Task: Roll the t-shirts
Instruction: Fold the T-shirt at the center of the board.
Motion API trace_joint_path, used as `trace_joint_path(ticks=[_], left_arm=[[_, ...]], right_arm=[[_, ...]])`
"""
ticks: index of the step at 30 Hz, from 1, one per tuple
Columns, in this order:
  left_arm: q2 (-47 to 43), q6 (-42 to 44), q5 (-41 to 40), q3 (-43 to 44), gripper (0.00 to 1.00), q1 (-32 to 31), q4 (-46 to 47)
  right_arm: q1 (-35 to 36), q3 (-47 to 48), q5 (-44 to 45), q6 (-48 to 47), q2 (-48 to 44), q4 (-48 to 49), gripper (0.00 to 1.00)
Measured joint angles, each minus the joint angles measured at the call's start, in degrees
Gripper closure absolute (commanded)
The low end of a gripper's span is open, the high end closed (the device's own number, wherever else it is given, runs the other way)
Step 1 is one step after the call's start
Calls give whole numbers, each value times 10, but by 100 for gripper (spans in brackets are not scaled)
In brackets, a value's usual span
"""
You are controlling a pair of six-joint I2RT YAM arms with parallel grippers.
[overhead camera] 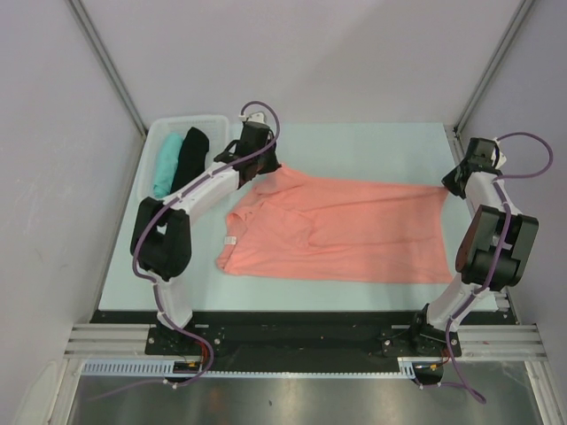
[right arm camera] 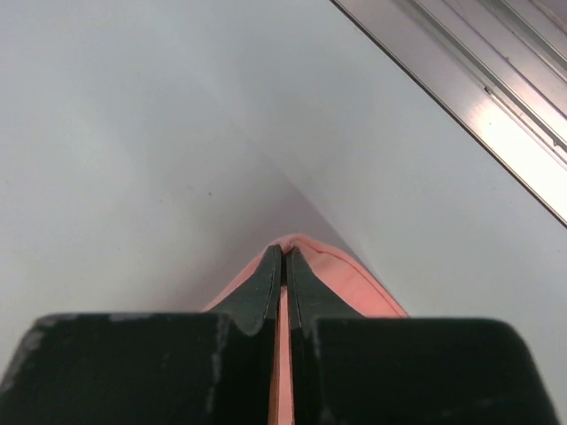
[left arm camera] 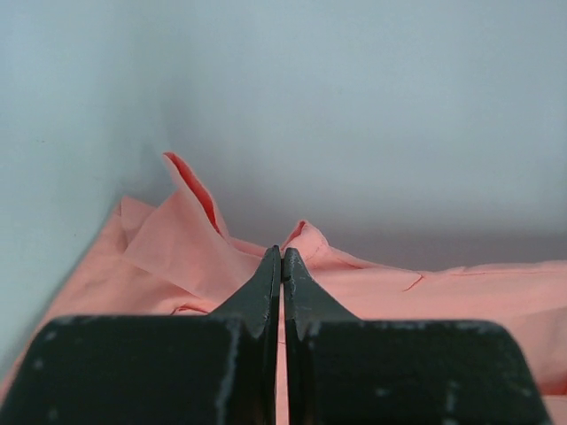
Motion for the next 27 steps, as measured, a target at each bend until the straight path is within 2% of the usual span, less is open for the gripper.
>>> trace_joint_path(ticks=[7, 17, 22, 27], left_arm=[[-17, -3, 10, -24, 100, 4, 3], [-221, -74, 48, -273, 100, -20, 26], [-296, -111, 62, -378, 100, -51, 55], [-311, -142, 83, -456, 100, -63, 77]], right_arm=[[10, 0, 16, -1, -1, -27, 100], [6, -17, 22, 5, -59, -87, 99], [-13, -113, -3, 18, -112, -79, 100], [-49, -215, -34, 28, -131, -76, 100]])
